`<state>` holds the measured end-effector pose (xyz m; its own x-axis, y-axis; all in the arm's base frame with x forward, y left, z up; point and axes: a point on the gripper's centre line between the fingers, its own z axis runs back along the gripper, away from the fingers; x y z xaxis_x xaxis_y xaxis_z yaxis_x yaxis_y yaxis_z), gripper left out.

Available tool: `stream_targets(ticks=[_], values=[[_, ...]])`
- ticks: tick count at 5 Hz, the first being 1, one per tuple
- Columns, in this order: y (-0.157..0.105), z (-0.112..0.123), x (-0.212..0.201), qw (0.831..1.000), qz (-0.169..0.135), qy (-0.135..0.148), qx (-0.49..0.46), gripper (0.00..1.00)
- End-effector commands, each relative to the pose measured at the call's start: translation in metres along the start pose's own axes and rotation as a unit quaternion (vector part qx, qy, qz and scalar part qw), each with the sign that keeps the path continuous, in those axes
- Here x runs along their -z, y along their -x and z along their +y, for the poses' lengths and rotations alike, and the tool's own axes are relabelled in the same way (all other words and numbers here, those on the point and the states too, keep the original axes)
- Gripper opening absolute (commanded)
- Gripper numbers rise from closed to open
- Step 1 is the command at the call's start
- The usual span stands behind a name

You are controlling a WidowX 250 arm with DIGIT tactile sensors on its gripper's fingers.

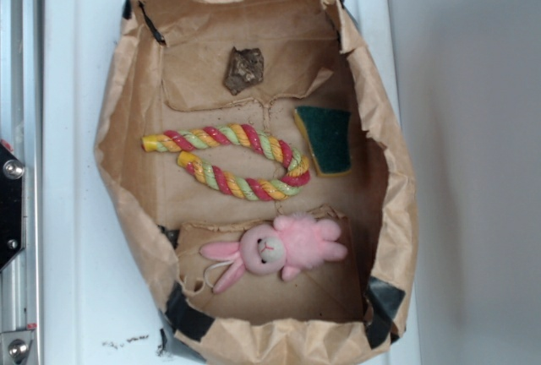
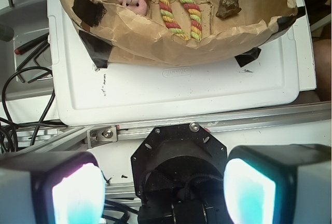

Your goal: Grab the rock.

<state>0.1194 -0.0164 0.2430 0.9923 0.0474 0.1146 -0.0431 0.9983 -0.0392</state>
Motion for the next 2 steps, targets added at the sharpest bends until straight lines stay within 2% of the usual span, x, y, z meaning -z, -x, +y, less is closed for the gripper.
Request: stream_targets(ticks=[1, 2], values=[[0.0, 0.0, 0.0, 1.0, 0.0, 0.0, 0.0, 1.0], [-0.049, 0.0, 0.011, 0.997, -0.056, 0.002, -0.048, 1.0]])
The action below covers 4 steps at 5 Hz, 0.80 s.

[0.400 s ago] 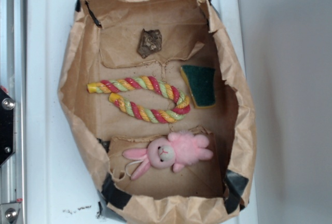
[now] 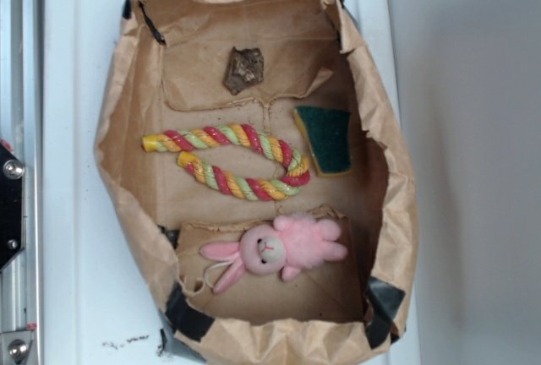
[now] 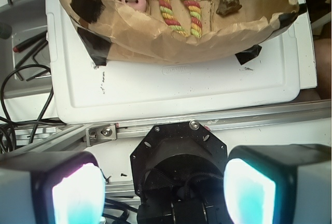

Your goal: Grab the rock.

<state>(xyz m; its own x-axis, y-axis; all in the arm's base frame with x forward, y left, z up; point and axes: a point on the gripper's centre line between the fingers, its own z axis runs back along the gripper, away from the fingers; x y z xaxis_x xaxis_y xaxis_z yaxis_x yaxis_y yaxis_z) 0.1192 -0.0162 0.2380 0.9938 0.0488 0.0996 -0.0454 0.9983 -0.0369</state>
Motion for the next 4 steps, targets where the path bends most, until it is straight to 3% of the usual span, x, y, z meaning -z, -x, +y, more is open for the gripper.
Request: stream_targets(ticks=[1, 2, 3, 4], values=[[-0.095, 0.015, 0.013, 0.988, -0.113, -0.003, -0.109, 1.0], [-0.12, 0.032, 0.033, 0.961, -0.143, 0.025, -0.237, 1.0], [-0.137, 0.032, 0.046, 0.928, -0.144, -0.059, -0.339, 1.0], [-0.128, 0.027, 0.041, 0.883, -0.093, -0.111, -0.446, 1.0]])
